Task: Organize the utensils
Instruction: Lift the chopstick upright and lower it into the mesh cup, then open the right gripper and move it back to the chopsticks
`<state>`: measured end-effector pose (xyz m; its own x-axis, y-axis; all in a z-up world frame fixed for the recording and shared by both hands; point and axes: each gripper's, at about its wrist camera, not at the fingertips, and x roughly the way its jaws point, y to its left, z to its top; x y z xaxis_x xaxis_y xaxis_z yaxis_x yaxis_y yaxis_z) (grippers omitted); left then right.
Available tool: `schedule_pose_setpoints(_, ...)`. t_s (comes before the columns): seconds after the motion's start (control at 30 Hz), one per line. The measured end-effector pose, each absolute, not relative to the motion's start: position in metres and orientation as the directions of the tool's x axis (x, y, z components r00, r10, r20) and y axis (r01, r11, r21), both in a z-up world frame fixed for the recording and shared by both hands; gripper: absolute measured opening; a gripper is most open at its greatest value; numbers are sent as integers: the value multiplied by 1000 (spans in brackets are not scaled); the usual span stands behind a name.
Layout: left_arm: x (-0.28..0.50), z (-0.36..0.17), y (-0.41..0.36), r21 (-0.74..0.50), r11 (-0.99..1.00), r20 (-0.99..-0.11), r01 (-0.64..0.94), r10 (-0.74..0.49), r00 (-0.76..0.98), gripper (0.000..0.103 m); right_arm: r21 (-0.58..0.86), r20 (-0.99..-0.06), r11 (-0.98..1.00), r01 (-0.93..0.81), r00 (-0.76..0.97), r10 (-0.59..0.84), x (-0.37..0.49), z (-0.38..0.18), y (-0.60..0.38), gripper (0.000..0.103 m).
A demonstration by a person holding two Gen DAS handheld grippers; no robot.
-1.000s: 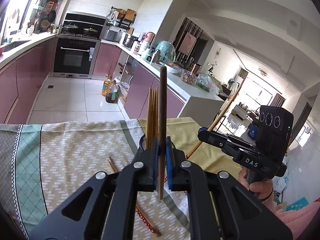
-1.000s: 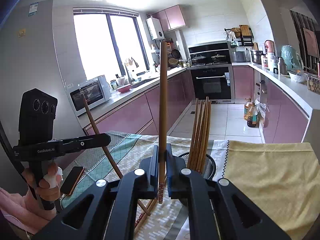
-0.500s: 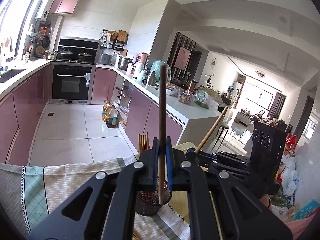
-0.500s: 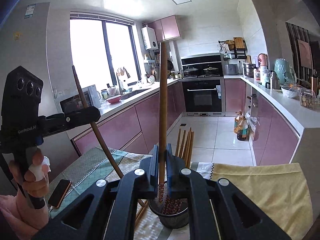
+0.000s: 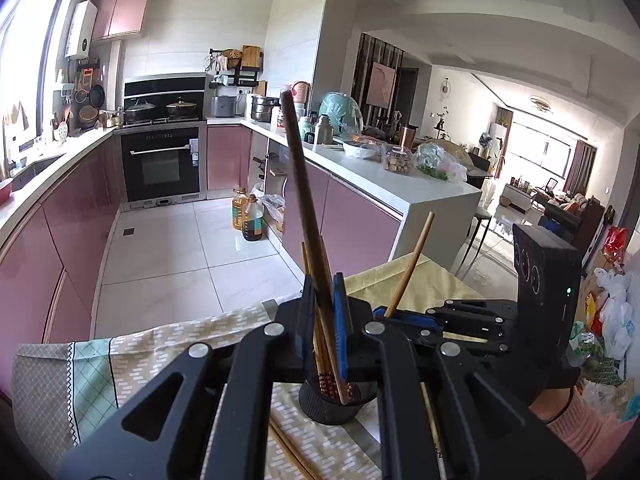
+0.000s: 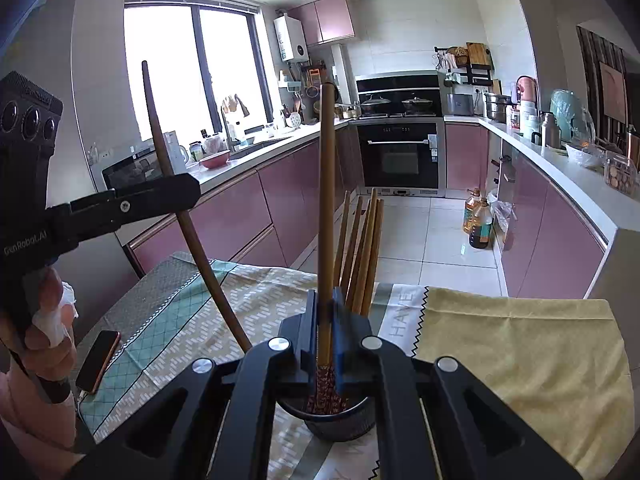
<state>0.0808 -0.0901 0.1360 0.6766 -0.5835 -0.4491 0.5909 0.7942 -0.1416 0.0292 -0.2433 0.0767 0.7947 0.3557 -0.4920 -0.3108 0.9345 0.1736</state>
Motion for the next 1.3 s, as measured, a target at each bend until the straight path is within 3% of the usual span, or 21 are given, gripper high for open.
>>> schedule_pose_setpoints(0.57,105,132,-88,-178,780,-405,600,-614,678,8,197,-519,930,-311,772,368,34,58,-243,6)
schedule_pose_setpoints(0.97,116,86,-113,-92,763,-608,640,-552,570,8,200,-564,931,-305,741,364,45,51,-243,6)
schedule_pose_setpoints(1.3,153,55,-124,-172,777,-690,605,-533,489,8,217,-577,934,-283,735,356,57,44,-242,9)
